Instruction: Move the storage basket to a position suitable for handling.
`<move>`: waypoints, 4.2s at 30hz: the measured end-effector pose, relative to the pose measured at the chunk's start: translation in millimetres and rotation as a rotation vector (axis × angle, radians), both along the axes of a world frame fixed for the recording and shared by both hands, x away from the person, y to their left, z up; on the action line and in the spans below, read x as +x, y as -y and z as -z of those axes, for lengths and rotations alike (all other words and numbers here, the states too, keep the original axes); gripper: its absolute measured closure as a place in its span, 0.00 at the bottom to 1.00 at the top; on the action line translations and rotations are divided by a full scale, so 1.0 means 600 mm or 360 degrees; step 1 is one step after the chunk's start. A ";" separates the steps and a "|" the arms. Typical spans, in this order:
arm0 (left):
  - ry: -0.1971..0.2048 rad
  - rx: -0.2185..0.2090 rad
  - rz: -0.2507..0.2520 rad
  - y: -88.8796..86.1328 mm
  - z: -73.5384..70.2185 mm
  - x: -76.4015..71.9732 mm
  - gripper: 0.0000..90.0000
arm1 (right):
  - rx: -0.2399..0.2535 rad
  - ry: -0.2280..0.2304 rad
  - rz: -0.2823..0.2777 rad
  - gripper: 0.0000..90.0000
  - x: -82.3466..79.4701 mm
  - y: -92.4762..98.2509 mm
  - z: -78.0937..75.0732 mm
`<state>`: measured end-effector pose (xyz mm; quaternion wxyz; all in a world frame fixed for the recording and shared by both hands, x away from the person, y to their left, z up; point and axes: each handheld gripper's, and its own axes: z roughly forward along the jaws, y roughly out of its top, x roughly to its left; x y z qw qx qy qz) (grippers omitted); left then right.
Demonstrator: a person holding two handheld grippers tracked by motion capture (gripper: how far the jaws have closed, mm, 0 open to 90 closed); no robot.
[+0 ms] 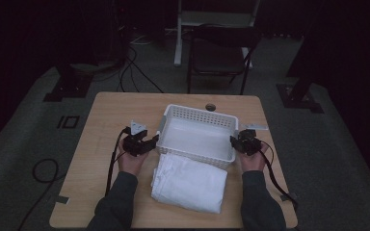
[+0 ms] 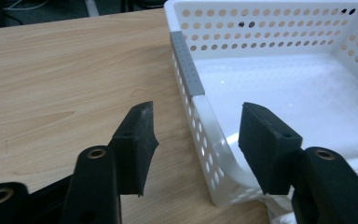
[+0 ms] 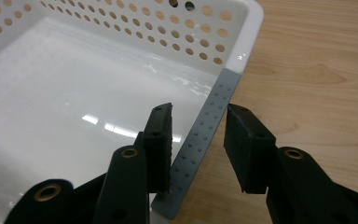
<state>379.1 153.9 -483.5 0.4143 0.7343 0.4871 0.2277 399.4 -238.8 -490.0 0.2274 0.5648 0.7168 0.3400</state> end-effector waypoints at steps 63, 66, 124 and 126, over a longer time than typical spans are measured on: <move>-0.0087 0.0027 -0.0153 -0.033 0.016 0.047 0.76 | -0.0113 0.0050 -0.0197 0.77 0.063 -0.081 -0.011; -0.0087 0.0028 -0.0152 -0.033 0.016 0.047 0.77 | -0.0115 0.0051 -0.0194 0.77 0.062 -0.082 -0.011; -0.0021 -0.0063 0.0120 -0.002 0.029 -0.124 0.48 | -0.0032 0.0086 -0.0466 0.42 -0.197 -0.058 0.003; -0.0021 -0.0060 0.0126 -0.001 0.031 -0.128 0.48 | -0.0018 0.0070 -0.0476 0.41 -0.204 -0.059 0.009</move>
